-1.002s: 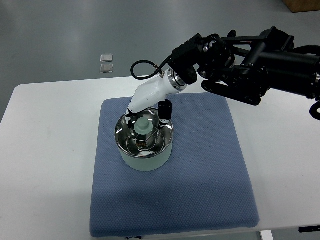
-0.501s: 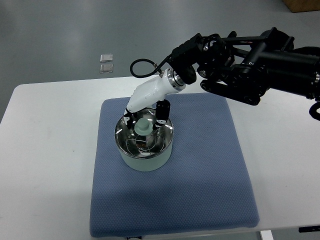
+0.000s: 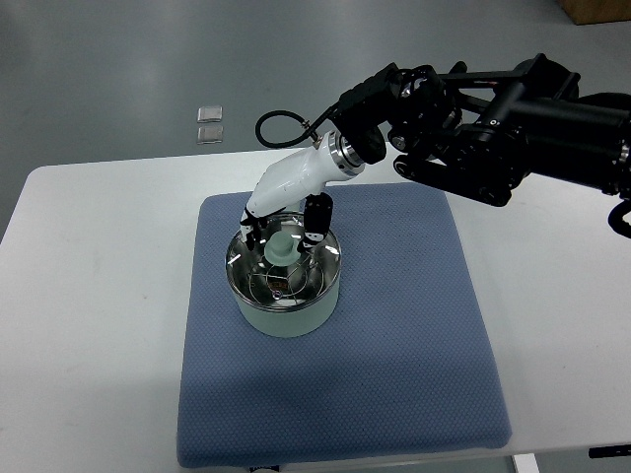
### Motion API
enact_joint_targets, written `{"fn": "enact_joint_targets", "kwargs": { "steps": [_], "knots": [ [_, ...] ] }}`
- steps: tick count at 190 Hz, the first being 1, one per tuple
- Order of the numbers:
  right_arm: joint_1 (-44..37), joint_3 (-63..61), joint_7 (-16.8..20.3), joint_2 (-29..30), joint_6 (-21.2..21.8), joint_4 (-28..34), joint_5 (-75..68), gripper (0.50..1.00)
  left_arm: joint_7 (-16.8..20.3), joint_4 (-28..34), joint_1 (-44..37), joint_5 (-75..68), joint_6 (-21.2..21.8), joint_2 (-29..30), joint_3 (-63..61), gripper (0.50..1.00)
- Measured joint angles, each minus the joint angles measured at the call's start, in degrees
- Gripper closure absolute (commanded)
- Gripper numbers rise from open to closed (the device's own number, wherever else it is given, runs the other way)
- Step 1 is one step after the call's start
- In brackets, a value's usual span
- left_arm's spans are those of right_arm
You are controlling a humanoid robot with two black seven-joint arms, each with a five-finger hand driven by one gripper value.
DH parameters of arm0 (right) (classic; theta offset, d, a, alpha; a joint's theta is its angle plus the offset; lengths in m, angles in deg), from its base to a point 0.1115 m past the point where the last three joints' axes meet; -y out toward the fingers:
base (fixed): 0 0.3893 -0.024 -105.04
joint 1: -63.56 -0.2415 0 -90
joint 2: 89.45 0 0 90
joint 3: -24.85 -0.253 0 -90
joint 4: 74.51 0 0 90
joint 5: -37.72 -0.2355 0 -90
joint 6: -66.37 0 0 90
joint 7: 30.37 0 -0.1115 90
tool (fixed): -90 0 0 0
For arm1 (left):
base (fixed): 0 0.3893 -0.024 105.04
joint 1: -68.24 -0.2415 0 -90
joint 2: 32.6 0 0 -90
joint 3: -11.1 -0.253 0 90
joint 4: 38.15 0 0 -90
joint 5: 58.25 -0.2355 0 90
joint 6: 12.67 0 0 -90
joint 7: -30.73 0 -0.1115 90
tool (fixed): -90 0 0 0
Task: Open lid and place right of pot
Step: 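Close the right hand fingers to grip the green knob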
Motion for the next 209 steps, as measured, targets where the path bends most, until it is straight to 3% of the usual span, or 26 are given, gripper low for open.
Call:
{"fn": "enact_joint_targets", "kwargs": {
  "steps": [60,107,173,178,209],
  "knots": [
    [0.2,0.0,0.0,0.4,0.1,-0.4,0.0,0.742,0.0,0.0,0.0,0.0,0.0,0.0,0.0,0.500],
    [0.4,-0.1,-0.1,0.7,0.2,-0.4,-0.1,0.805,0.0,0.0,0.0,0.0,0.0,0.0,0.0,0.500],
    [0.4,-0.1,-0.1,0.8,-0.2,-0.9,-0.1,0.816,0.0,0.0,0.0,0.0,0.0,0.0,0.0,0.500],
    [0.4,-0.1,-0.1,0.8,-0.2,-1.0,-0.1,0.844,0.0,0.0,0.0,0.0,0.0,0.0,0.0,0.500],
    [0.4,-0.1,0.0,0.9,0.0,-1.0,-0.1,0.883,0.0,0.0,0.0,0.0,0.0,0.0,0.0,0.500]
  ]
}}
